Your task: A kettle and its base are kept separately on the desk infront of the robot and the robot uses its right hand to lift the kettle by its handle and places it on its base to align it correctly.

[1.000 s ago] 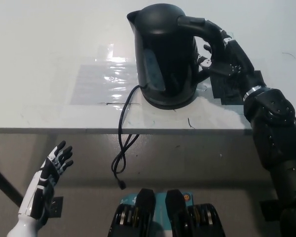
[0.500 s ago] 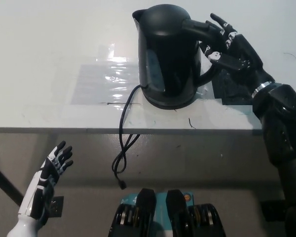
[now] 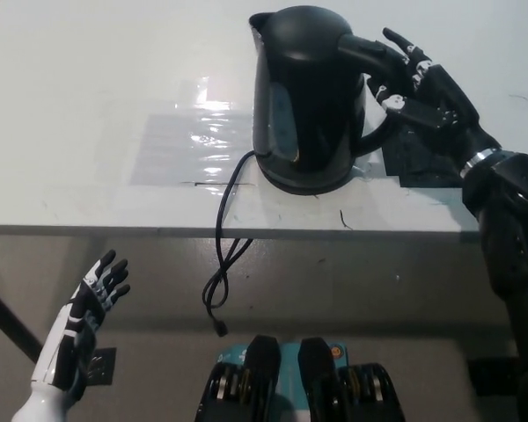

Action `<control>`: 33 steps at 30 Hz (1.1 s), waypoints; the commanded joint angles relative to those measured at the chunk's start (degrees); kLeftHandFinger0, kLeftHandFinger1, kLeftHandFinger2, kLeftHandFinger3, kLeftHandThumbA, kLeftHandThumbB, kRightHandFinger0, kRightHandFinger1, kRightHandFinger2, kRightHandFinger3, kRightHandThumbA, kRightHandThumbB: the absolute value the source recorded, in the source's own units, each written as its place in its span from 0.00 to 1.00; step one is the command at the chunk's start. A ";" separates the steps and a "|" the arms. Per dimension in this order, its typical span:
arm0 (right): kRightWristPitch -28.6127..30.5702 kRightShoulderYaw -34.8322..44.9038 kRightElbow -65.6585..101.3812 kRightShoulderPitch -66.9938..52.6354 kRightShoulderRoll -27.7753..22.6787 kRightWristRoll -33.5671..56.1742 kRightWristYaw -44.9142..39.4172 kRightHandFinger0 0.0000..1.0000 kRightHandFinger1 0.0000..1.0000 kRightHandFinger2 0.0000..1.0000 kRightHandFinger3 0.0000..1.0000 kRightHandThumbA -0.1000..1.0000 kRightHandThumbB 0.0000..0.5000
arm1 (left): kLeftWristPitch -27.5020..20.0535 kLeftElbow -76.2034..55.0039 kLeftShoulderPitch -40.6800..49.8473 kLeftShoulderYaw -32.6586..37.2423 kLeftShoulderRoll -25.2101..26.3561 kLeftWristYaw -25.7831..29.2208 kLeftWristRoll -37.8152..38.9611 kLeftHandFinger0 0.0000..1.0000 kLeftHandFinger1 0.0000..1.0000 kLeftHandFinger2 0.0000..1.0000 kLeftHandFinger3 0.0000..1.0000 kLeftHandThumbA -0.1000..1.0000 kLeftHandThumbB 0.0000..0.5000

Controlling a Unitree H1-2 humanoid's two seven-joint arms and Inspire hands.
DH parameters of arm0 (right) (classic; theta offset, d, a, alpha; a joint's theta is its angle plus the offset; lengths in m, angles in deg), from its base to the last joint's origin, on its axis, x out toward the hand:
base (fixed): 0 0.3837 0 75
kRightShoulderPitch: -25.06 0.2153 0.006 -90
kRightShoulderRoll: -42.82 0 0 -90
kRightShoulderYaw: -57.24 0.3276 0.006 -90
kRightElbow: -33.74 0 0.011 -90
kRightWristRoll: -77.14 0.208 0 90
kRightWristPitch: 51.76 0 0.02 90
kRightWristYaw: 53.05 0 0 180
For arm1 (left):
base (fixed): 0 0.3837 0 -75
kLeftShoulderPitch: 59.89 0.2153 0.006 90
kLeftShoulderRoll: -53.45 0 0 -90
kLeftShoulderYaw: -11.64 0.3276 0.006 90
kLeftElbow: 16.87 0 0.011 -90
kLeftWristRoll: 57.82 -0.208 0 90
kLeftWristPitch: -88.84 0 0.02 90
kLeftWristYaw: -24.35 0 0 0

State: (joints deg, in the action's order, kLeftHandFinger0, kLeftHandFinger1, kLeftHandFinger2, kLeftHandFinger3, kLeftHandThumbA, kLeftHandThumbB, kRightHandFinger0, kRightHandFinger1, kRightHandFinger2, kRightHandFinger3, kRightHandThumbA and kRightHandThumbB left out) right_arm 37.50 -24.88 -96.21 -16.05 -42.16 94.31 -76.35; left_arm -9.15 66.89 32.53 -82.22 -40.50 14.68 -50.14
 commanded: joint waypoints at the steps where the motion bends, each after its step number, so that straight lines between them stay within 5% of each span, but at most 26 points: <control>1: 0.15 1.73 3.32 0.78 -2.71 3.73 -3.87 1.00 1.00 1.00 1.00 0.58 1.00 | -1.16 -0.44 -0.69 -0.84 0.84 -0.52 1.72 1.00 1.00 1.00 1.00 1.00 0.24; 13: -6.90 -1.12 9.40 -0.75 -8.23 4.22 -10.53 1.00 1.00 1.00 1.00 0.61 1.00 | -0.70 -1.13 -0.58 -0.89 1.02 -0.44 2.10 1.00 1.00 1.00 1.00 1.00 0.19; 33: -3.88 1.41 7.98 -1.03 -8.52 5.57 -10.77 1.00 1.00 1.00 1.00 0.62 1.00 | -1.58 -0.54 -1.08 -0.86 1.04 -0.35 1.81 1.00 1.00 1.00 1.00 1.00 0.17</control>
State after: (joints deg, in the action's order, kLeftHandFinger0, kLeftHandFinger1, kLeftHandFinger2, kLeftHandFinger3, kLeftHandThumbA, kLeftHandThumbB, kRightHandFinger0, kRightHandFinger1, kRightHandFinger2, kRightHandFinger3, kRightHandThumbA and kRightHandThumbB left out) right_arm 30.77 -25.13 -90.15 -18.99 -50.04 97.41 -85.91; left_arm -9.07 66.89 32.48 -82.33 -40.43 14.68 -48.95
